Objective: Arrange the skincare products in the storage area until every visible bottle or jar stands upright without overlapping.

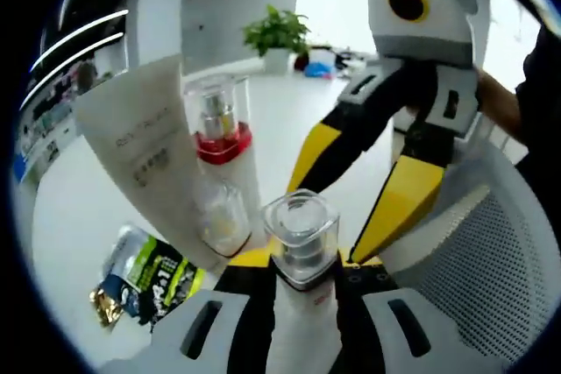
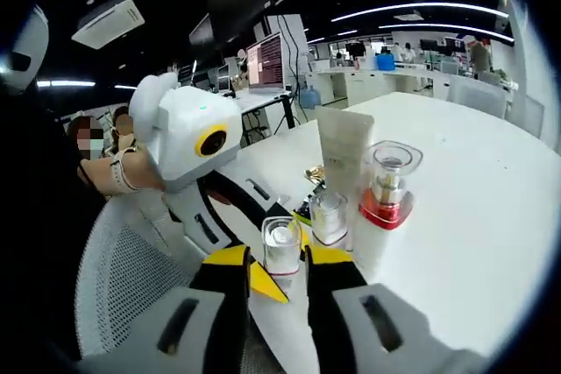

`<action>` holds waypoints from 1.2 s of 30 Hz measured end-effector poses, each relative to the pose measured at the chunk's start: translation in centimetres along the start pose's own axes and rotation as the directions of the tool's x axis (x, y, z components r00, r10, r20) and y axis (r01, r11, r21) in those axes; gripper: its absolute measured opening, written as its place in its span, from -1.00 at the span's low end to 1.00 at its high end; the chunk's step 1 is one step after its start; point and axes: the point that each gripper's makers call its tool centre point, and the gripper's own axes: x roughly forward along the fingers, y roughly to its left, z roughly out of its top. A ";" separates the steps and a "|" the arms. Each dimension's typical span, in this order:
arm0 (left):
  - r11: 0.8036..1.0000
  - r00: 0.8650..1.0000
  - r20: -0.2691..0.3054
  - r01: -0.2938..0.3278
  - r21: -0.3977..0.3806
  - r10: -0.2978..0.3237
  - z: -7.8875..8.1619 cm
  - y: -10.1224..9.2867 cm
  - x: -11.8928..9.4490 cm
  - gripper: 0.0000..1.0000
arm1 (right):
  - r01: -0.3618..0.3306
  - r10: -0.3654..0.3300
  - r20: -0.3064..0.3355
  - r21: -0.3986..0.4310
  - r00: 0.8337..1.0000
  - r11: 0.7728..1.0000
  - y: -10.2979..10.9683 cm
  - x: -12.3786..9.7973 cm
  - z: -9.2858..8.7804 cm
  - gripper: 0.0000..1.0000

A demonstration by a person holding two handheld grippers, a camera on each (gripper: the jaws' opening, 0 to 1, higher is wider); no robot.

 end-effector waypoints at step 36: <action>0.998 1.000 -0.023 -0.010 0.055 0.011 -1.0 0.1 0.6 -0.59 | -0.036 0.031 -0.023 -0.255 0.999 0.966 -0.1 0.6 0.2 -0.67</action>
